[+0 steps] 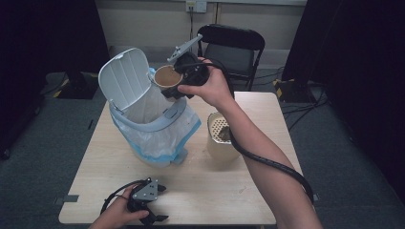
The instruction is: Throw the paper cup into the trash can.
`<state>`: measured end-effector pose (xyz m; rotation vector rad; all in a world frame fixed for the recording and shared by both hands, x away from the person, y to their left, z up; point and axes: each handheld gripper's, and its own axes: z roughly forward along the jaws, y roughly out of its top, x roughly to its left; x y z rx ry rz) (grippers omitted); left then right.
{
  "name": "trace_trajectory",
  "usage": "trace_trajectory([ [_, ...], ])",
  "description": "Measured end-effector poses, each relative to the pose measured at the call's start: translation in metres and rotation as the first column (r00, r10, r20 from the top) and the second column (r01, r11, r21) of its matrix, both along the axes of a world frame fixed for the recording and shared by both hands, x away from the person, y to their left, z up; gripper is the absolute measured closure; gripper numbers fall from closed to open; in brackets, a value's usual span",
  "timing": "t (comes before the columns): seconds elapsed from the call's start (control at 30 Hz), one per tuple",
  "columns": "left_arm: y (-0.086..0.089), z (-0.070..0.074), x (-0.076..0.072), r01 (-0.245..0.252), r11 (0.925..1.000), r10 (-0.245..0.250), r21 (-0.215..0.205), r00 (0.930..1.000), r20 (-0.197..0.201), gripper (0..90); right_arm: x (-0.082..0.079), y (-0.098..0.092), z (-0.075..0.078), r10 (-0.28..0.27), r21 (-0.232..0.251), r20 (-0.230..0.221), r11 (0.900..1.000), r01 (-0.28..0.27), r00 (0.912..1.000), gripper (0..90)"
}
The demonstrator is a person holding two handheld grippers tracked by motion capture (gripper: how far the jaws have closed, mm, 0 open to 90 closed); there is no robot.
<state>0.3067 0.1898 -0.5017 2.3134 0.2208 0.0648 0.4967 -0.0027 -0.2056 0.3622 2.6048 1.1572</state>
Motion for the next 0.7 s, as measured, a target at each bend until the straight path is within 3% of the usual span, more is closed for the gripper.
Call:
trace_trajectory([
  [0.7,0.000,0.001,0.000,-0.001,1.0000,0.001,0.004,1.0000,-0.001,5.9,0.001,0.035,-0.016,0.046,0.011,-0.034,0.999,-0.045,0.9984,27.4],
])
